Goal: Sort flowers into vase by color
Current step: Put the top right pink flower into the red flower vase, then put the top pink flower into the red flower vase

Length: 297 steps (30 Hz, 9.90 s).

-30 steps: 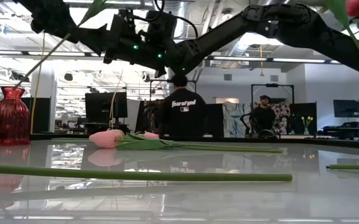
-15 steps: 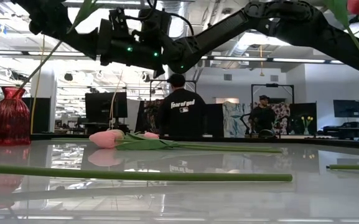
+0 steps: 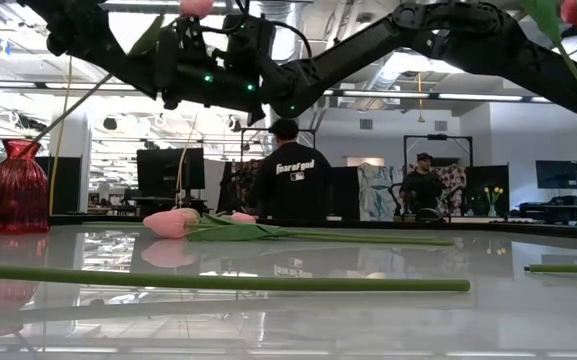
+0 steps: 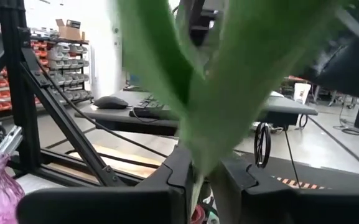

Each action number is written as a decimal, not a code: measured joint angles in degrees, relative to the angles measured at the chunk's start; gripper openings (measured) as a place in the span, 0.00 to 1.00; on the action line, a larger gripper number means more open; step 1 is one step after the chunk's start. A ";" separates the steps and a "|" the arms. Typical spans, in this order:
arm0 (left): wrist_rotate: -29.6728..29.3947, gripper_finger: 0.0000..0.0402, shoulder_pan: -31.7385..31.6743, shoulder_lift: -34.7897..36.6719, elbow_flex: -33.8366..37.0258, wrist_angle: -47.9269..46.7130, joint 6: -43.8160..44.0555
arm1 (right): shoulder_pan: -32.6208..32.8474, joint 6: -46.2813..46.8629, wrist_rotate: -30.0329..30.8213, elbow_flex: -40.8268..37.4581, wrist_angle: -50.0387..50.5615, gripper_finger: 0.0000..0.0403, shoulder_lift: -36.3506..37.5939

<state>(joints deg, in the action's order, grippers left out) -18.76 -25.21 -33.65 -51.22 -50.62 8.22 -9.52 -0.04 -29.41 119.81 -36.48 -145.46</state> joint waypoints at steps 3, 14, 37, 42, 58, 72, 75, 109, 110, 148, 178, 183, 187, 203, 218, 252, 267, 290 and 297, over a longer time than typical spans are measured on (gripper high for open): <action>0.00 0.47 0.00 0.00 0.00 -0.03 -0.01 | 0.00 0.14 -0.02 1.22 1.81 0.22 -0.01; 0.04 0.47 0.00 0.00 0.00 -0.16 -0.40 | 0.02 -3.39 -0.63 10.04 22.19 0.47 0.00; -0.74 0.47 0.00 0.04 0.00 -3.43 -0.42 | -4.73 -13.19 1.13 14.79 58.43 0.72 4.85; -4.92 0.47 0.00 -0.25 -0.78 -6.47 -0.49 | -6.65 -13.94 3.93 14.73 66.65 0.72 6.57; -4.92 0.47 -16.76 -25.71 -28.64 -16.28 -16.43 | -9.09 -13.35 8.59 14.72 87.93 0.72 13.66; 13.19 0.47 -38.67 -47.84 -31.77 -15.67 -22.15 | -8.31 -15.25 8.50 14.64 102.07 0.72 16.47; 14.93 0.47 -37.28 -50.27 -29.93 -15.66 -23.53 | -9.05 -16.26 8.17 14.64 105.84 0.72 16.69; 19.98 0.47 -32.09 -60.28 -24.63 -3.38 -31.47 | -20.87 -12.27 4.05 -63.03 61.30 0.72 82.93; 20.01 0.47 -32.09 -60.26 -24.63 -3.41 -31.31 | -21.86 -11.70 4.07 -64.28 59.15 0.72 84.12; 25.51 0.47 -32.06 -59.60 -10.78 0.27 -38.24 | -1.09 1.26 22.03 -67.98 52.20 0.72 92.14; 21.52 0.47 -32.44 -60.30 -8.33 11.03 -38.74 | 4.72 2.03 29.64 -67.98 57.92 0.72 96.01; 19.56 0.47 -32.81 -60.28 -8.35 14.86 -40.09 | 4.72 1.50 29.62 -67.98 57.92 0.72 96.01; 20.73 0.47 -34.28 -60.28 -8.35 15.99 -40.16 | 4.52 1.49 29.62 -67.98 57.89 0.72 96.01; 11.84 0.47 -34.07 -65.57 -9.70 16.44 -41.14 | 4.61 2.61 29.57 -67.98 57.69 0.72 95.99; 9.22 0.47 -33.23 -65.68 -9.68 12.36 -42.00 | 3.79 2.61 29.59 -67.98 56.48 0.72 95.99; 21.09 0.47 -27.04 -64.39 -10.26 1.16 -43.84 | 3.80 -0.44 29.57 -67.98 57.52 0.72 94.54; 17.21 0.47 -26.18 -66.52 -9.31 14.60 -28.62 | 3.55 -0.45 29.53 -67.98 57.43 0.72 94.02; 12.25 0.47 -24.76 -69.85 -10.05 25.10 -22.44 | 3.52 -0.45 29.39 -67.98 57.46 0.72 94.02; 15.31 0.47 -25.85 -71.34 -10.12 26.71 -22.65 | 3.54 0.74 29.27 -67.98 57.52 0.72 94.02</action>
<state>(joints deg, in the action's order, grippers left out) -3.45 -51.07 -104.98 -61.34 -23.92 -14.43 -5.98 0.70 -0.14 51.83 21.04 -51.44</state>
